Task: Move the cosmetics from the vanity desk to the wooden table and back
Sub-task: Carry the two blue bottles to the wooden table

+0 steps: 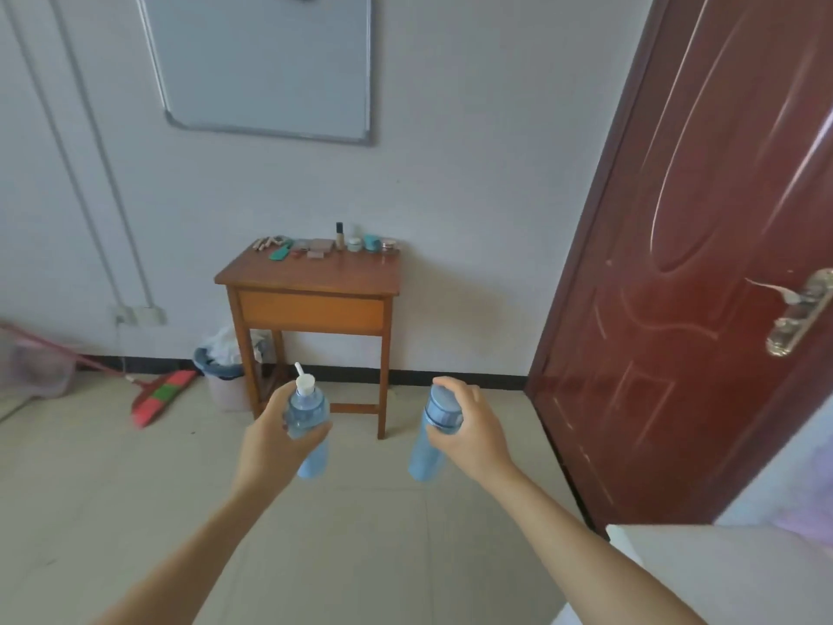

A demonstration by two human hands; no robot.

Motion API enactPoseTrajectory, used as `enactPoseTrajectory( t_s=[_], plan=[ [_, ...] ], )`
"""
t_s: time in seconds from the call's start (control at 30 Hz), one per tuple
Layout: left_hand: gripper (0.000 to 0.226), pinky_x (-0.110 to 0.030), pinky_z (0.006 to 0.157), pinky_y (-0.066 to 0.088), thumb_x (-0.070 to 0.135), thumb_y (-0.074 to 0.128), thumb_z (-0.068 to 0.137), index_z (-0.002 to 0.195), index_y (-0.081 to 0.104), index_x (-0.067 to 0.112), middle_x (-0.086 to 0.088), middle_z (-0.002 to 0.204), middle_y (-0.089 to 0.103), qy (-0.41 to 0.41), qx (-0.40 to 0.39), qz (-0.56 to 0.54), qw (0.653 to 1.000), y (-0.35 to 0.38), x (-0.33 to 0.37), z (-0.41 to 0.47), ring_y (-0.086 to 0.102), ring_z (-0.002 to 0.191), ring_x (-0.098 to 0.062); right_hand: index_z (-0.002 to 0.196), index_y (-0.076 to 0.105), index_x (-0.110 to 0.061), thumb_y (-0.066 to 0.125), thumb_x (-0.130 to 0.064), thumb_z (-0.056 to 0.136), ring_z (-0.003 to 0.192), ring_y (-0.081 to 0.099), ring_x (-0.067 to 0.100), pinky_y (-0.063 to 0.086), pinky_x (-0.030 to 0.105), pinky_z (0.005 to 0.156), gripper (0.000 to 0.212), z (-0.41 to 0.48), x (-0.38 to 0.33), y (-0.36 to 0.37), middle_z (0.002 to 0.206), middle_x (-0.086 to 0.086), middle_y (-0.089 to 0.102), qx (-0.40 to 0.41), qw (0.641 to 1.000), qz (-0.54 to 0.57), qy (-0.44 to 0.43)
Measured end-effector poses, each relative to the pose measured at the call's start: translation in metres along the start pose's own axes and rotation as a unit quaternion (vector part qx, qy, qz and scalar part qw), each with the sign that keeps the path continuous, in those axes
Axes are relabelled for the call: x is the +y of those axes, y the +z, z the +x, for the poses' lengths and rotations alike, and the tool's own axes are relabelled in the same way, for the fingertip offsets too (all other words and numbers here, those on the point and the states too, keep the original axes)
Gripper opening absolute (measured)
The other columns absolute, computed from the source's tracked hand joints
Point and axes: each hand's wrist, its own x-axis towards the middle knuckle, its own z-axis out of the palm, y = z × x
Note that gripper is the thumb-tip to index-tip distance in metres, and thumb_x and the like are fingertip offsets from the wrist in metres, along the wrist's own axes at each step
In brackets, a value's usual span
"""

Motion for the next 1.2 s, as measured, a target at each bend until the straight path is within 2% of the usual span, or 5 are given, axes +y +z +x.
enactPoseTrajectory(
  t_s=[0.4, 0.7, 0.97, 1.1, 1.2],
  plan=[
    [0.05, -0.024, 0.066, 0.043, 0.028, 0.073, 0.063, 0.108, 0.052, 0.03, 0.005, 0.08, 0.056, -0.014, 0.013, -0.02, 1.0, -0.008, -0.043, 0.109, 0.051, 0.071, -0.013, 0.124, 0.044, -0.033, 0.068, -0.016, 0.077, 0.096, 0.05, 0.013, 0.042, 0.018, 0.073, 0.055, 0.144, -0.01, 0.067, 0.111, -0.004, 0.047, -0.115, 0.99, -0.002, -0.081],
    [0.054, -0.015, 0.07, 0.042, 0.011, 0.075, 0.071, 0.109, 0.045, 0.037, 0.015, 0.096, 0.057, -0.002, 0.006, 0.038, 0.999, 0.026, -0.057, 0.242, 0.055, 0.086, -0.006, 0.123, 0.044, -0.035, 0.066, -0.012, 0.077, 0.098, 0.05, 0.017, 0.047, 0.027, 0.079, 0.055, 0.295, 0.021, 0.089, 0.115, -0.006, 0.044, -0.154, 0.982, -0.008, -0.112],
    [0.036, -0.03, 0.065, 0.044, 0.029, 0.073, 0.06, 0.089, 0.053, 0.037, -0.009, 0.081, 0.057, -0.068, 0.056, -0.005, 0.996, 0.046, -0.098, 0.303, 0.051, 0.072, -0.023, 0.123, 0.043, -0.036, 0.067, -0.013, 0.077, 0.1, 0.049, 0.016, 0.05, 0.033, 0.081, 0.056, 0.363, 0.043, 0.138, 0.116, -0.007, 0.043, -0.224, 0.969, 0.021, -0.1],
    [0.045, -0.024, 0.066, 0.045, 0.048, 0.064, 0.048, 0.091, 0.053, 0.04, 0.001, 0.085, 0.06, -0.09, 0.064, -0.011, 0.994, 0.053, -0.122, 0.337, 0.054, 0.075, -0.013, 0.111, 0.039, -0.05, 0.067, -0.015, 0.076, 0.1, 0.05, 0.014, 0.049, 0.03, 0.082, 0.057, 0.39, 0.053, 0.16, 0.115, -0.008, 0.045, -0.226, 0.969, 0.04, -0.089],
    [0.038, -0.024, 0.064, 0.043, 0.031, 0.074, 0.057, 0.088, 0.055, 0.042, 0.001, 0.081, 0.059, -0.088, 0.049, -0.006, 0.995, 0.058, -0.14, 0.375, 0.052, 0.072, -0.014, 0.104, 0.032, -0.058, 0.068, -0.016, 0.075, 0.1, 0.049, 0.009, 0.046, 0.021, 0.081, 0.062, 0.425, 0.058, 0.17, 0.114, -0.01, 0.046, -0.213, 0.972, 0.042, -0.087]
  ],
)
